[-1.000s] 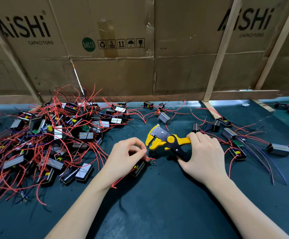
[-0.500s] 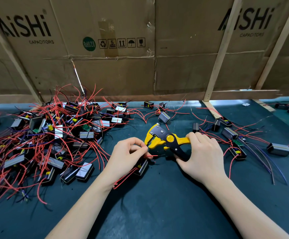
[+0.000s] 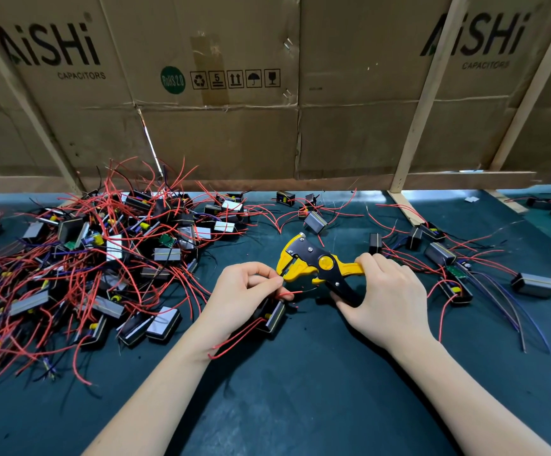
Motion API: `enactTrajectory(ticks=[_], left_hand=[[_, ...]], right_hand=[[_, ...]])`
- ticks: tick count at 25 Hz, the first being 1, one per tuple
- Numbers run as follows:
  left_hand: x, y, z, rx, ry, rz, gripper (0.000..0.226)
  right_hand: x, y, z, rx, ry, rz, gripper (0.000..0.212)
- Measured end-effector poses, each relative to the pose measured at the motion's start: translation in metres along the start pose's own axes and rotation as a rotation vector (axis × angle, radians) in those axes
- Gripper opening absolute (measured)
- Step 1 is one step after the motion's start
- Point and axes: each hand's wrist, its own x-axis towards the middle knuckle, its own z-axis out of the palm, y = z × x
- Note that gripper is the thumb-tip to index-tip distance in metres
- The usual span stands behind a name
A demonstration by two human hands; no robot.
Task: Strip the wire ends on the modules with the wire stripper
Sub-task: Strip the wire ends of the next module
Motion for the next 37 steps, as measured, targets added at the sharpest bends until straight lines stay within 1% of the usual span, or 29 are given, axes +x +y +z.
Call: enactTrajectory(ticks=[13,17,21,25,30,34,37], left_hand=[[0.001,-0.004,-0.004,-0.019,-0.038,-0.004,0.011],[0.001,-0.004,-0.004,-0.019,-0.027,-0.001,0.009],[0.0,-0.001,-0.004,-0.028,-0.019,-0.005,0.009],[0.0,-0.001,-0.005,-0.016,-0.015,-0.009,0.009],[-0.002,0.001,-0.004,-0.016,-0.019,0.004,0.008],[-0.003,0.005,-0.004,-0.028,-0.02,0.001,0.008],[-0.003,0.009,-0.003,0.042,-0.014,-0.028,0.01]], right_hand=[[0.0,0.0,-0.003,0.038,-0.034,0.022,0.047],[0.001,-0.001,-0.004,0.072,-0.054,0.043,0.044],[0.002,-0.002,-0.004,0.094,-0.036,0.038,0.044],[0.001,-0.003,-0.003,0.057,-0.035,0.022,0.046],[0.001,-0.005,-0.004,0.022,-0.046,0.035,0.043],[-0.002,-0.005,-0.003,0.008,-0.07,0.074,0.04],[0.002,0.0,-0.004,0.003,-0.142,0.175,0.04]])
